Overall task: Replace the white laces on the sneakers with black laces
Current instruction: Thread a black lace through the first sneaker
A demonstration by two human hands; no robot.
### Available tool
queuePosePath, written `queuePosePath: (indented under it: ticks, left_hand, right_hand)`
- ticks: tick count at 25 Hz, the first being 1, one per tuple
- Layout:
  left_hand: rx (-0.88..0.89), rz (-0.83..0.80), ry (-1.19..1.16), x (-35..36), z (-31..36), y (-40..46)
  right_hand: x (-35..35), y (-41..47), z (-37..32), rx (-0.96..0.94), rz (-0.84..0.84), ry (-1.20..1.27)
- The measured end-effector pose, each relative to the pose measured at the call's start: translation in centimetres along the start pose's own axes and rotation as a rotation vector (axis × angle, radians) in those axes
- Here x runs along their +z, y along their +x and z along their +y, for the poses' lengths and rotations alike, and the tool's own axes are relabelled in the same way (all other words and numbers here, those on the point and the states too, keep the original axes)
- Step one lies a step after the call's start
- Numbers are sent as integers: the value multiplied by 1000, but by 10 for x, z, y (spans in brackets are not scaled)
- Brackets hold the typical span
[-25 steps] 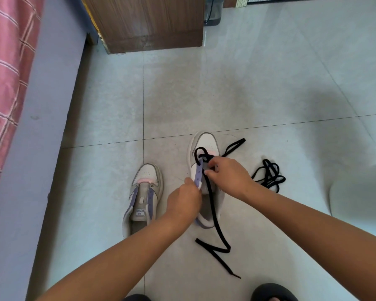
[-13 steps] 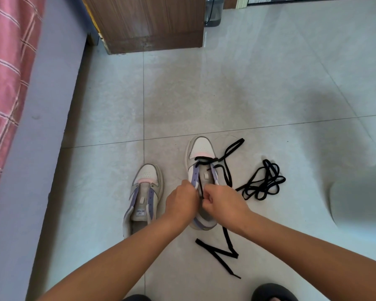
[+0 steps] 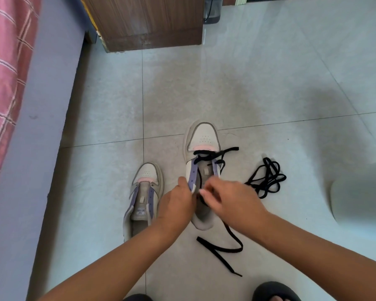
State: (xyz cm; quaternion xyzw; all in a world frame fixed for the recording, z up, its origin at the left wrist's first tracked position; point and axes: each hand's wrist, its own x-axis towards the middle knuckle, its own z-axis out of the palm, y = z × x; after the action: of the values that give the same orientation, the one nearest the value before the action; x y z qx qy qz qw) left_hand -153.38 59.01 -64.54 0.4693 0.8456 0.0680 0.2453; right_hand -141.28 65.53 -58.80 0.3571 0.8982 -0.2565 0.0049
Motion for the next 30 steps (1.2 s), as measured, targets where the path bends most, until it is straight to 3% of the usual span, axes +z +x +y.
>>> queuePosePath:
  ticks: [3, 5, 7, 10, 11, 16, 23, 27, 30]
  left_hand:
    - [34, 70, 58, -7, -4, -9]
    - [118, 131, 46, -12, -4, -15]
    - [203, 200, 72, -10, -7, -17]
    - [54, 63, -54, -13, -4, -20]
    - [43, 89, -80, -12, -5, -20]
    - [-34, 41, -115, -5, -3, -19]
    - [-66, -102, -56, 14, 8, -17]
    - [-115, -172, -97, 20, 6, -11]
    - [-110, -258, -63, 27, -1, -5]
  right_hand:
    - [-21, 13, 14, -88, 430, -109]
    - [-26, 22, 26, -181, 521, -230]
    - [-21, 26, 33, -250, 496, -279]
    - [-13, 22, 34, -244, 447, -151]
    - [-12, 21, 33, -221, 408, -70]
    - [-12, 19, 34, 90, 218, 352]
    - [29, 31, 19, 152, 12, -96]
    - [40, 38, 36, 12, -100, -176]
    - [47, 42, 45, 53, -204, -197]
